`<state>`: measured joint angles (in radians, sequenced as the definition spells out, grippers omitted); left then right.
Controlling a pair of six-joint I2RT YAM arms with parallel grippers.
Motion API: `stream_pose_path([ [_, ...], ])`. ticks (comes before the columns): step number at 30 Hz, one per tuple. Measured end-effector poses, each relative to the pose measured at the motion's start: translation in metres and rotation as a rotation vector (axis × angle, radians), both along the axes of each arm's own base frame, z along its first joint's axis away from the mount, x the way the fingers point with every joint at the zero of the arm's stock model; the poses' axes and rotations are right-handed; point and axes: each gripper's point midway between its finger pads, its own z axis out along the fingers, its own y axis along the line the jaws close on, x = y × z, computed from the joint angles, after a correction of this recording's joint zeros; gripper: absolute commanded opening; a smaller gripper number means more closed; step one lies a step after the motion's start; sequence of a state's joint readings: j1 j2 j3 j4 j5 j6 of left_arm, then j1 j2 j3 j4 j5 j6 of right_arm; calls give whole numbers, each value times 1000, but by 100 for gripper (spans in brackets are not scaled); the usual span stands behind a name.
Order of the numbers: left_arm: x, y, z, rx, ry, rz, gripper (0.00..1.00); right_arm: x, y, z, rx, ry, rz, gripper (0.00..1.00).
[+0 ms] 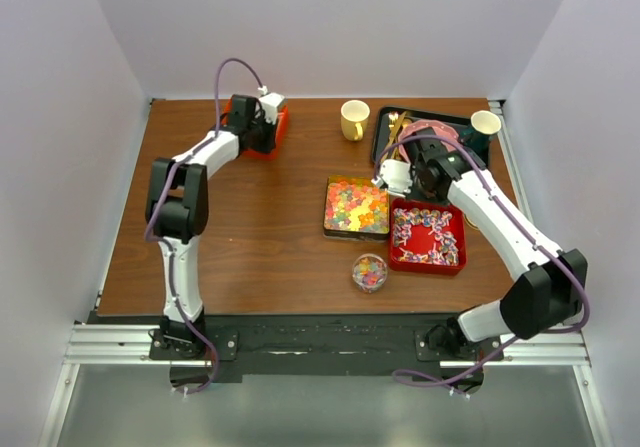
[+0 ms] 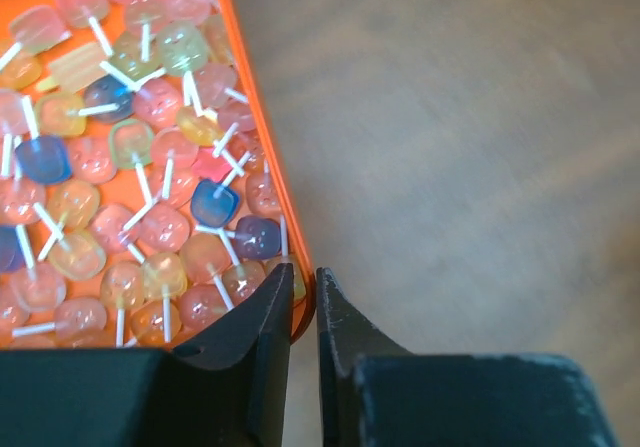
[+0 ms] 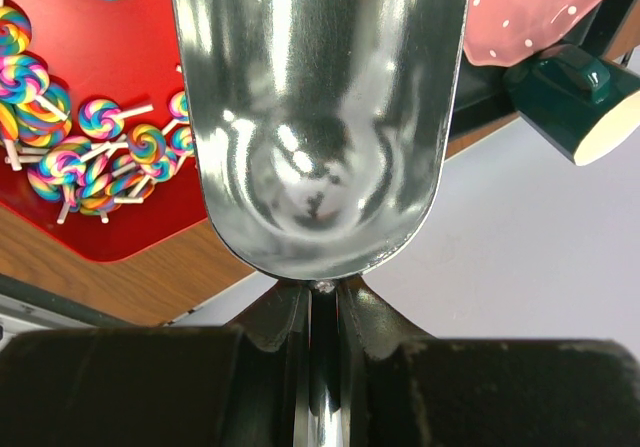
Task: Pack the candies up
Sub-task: Move the storage box to the center of the board.
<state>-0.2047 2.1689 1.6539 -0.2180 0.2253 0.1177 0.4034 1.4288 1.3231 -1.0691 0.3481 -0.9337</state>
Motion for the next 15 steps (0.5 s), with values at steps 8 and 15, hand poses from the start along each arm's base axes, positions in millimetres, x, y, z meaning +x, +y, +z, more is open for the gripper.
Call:
stream_pose_path([
  [8, -128, -3, -3, -63, 162, -145, 15, 10, 5, 5, 9, -13, 0, 0],
  [15, -230, -11, 3, -70, 320, -476, 15, 22, 14, 5, 30, -6, 9, 0],
])
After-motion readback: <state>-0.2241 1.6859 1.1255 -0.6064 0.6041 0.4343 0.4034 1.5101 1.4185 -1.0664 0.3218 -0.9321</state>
